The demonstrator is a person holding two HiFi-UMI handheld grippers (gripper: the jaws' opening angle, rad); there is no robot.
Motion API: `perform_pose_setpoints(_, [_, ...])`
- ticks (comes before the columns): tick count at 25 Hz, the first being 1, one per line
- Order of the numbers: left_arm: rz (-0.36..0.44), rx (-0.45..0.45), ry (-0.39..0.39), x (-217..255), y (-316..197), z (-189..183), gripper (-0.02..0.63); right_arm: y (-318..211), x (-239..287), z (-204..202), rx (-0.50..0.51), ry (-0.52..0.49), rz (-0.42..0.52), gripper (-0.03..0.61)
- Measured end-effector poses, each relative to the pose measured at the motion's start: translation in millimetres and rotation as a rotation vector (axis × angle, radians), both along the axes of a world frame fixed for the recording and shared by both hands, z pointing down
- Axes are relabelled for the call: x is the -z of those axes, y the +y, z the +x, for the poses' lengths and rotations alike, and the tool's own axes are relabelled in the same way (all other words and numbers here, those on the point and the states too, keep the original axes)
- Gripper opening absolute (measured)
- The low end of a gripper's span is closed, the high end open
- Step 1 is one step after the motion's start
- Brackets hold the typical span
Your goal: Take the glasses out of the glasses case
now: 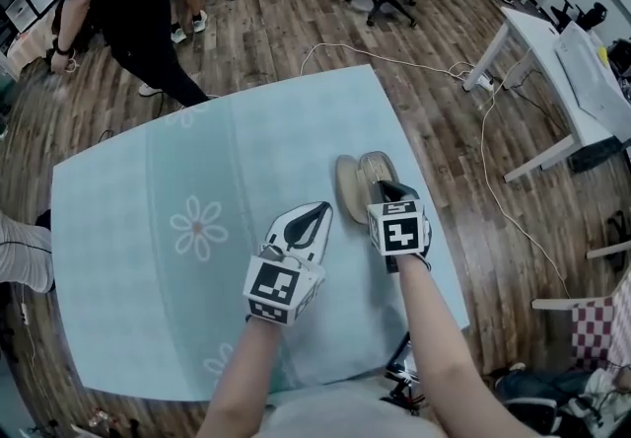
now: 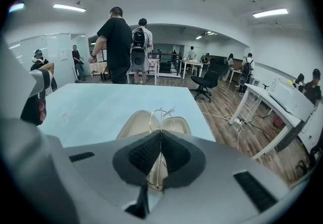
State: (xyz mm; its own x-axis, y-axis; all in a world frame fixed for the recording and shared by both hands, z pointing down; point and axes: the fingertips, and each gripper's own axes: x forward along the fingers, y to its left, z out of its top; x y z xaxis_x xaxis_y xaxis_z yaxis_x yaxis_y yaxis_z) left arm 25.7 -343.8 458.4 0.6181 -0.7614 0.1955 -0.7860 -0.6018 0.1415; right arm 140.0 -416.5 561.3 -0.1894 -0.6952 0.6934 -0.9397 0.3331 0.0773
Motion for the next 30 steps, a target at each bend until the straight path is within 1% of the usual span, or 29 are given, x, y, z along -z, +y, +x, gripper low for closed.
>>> perform_pose_setpoints(7, [0.025, -0.003, 0.000, 13, 14, -4, 0.008, 16, 27, -9, 0.015, -0.010, 0.060, 0.011])
perform_pose_setpoints(11, [0.041, -0.016, 0.002, 19, 23, -3, 0.008, 27, 40, -13, 0.007, -0.033, 0.092, 0.011])
perform_pose_setpoints(16, [0.055, -0.029, 0.002, 24, 31, 2, 0.008, 42, 51, -11, 0.005, -0.054, 0.129, 0.011])
perform_pose_setpoints(21, [0.065, -0.037, 0.003, 31, 37, 7, 0.008, 56, 68, -7, 0.003, -0.051, 0.180, 0.011])
perform_pose_setpoints(30, [0.088, -0.056, 0.001, 43, 52, 18, 0.008, 87, 99, -8, 0.030, -0.079, 0.265, 0.011])
